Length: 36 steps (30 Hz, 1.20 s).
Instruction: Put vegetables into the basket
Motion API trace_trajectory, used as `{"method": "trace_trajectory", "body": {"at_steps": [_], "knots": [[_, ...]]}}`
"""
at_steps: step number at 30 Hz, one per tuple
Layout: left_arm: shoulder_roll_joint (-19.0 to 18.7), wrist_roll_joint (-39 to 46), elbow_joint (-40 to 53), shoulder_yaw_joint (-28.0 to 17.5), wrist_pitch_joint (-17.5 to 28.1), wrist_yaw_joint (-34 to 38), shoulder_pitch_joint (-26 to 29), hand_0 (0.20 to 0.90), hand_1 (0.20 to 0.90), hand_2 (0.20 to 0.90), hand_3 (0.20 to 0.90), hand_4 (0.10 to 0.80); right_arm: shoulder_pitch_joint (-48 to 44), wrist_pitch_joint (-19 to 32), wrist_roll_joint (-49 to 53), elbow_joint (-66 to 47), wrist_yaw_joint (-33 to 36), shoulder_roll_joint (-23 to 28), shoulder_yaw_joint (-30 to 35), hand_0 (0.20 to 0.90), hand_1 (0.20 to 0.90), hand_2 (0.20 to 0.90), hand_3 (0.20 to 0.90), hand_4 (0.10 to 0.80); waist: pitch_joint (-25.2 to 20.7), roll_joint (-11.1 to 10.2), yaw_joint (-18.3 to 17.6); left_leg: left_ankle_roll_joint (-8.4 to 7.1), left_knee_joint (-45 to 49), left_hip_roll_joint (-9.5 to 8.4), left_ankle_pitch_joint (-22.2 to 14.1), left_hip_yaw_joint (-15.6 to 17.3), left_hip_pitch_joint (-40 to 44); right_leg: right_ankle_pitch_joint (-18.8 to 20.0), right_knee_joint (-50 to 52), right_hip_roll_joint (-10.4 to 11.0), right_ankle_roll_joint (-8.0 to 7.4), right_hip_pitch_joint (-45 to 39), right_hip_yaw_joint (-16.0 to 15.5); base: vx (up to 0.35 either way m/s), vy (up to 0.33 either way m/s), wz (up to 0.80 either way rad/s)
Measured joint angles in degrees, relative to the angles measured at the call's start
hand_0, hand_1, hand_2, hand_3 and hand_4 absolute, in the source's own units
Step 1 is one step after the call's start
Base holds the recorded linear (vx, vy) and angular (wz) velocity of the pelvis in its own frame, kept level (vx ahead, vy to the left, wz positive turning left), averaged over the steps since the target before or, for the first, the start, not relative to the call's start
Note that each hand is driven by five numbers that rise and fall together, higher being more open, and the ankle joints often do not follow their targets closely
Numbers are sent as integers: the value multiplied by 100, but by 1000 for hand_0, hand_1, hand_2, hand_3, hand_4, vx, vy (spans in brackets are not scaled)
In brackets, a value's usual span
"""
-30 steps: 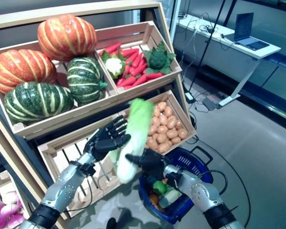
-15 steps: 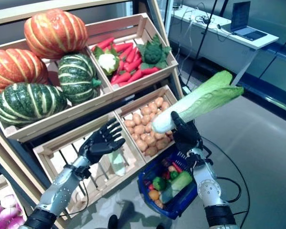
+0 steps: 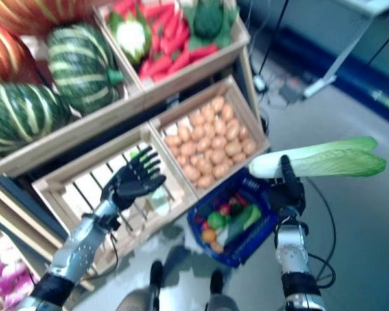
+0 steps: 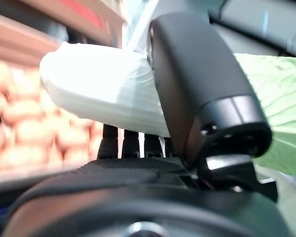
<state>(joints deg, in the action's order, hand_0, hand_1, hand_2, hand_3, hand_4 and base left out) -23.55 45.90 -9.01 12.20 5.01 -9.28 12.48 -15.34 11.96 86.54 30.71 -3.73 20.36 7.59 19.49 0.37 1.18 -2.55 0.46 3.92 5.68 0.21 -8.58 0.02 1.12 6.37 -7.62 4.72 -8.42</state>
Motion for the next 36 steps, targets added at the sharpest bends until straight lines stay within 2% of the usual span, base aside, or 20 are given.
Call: {"method": "trace_trajectory", "body": {"at_steps": [3, 5, 11, 18, 25, 36], "knots": [[-98, 2, 0, 0, 273, 40, 406, 900, 900, 900, 900, 800, -352, 112, 175, 111, -1, 16, 28, 300, 300, 300, 300, 400, 508, 96, 38, -11, 377, 19, -30, -23, -355, -84, 443, -2, 43, 389, -5, -194, -74, 1], [-158, 3, 0, 1, 382, 118, 660, 900, 900, 900, 900, 800, -643, 159, 177, 294, -3, 22, 28, 300, 300, 300, 300, 400, 749, 122, 58, -24, 797, 16, -129, -69, -709, -299, 1038, 25, 88, 798, 3, -174, -46, 8], [-153, 175, 17, -3, 833, 172, 935, 900, 900, 900, 900, 800, -1094, 247, 164, 481, -2, 110, 32, 300, 300, 300, 300, 400, 947, 70, 182, -55, 2621, -159, -761, -166, -2017, -1290, 3415, 380, 241, 2288, 56, -142, 47, 15], [-13, 173, 32, 116, 840, 281, 991, 900, 900, 900, 900, 800, -1471, 180, 17, 796, 41, 313, -6, 300, 300, 300, 300, 400, 1017, 33, 295, -50, 3767, -238, -1189, -162, -2661, -1602, 4489, 447, 247, 2962, 319, -34, 58, -7], [-1, 179, 120, 115, 1046, 274, 1080, 900, 900, 900, 900, 800, -1697, -290, -318, 1302, 245, 559, -205, 300, 300, 300, 300, 400, 1024, 26, 297, -63, 4277, -318, -1325, -222, -2911, -1818, 5058, 557, 261, 3181, 326, 26, -14, 8], [4, 225, 264, 122, 1194, 226, 1550, 900, 900, 900, 900, 800, -2235, -1550, -1651, 2232, 809, 802, -702, 300, 300, 300, 300, 400, 1035, 38, 314, -151, 5342, -352, -1702, -336, -3514, -2259, 6125, 605, 340, 3735, 381, 24, 1, 2]]}}
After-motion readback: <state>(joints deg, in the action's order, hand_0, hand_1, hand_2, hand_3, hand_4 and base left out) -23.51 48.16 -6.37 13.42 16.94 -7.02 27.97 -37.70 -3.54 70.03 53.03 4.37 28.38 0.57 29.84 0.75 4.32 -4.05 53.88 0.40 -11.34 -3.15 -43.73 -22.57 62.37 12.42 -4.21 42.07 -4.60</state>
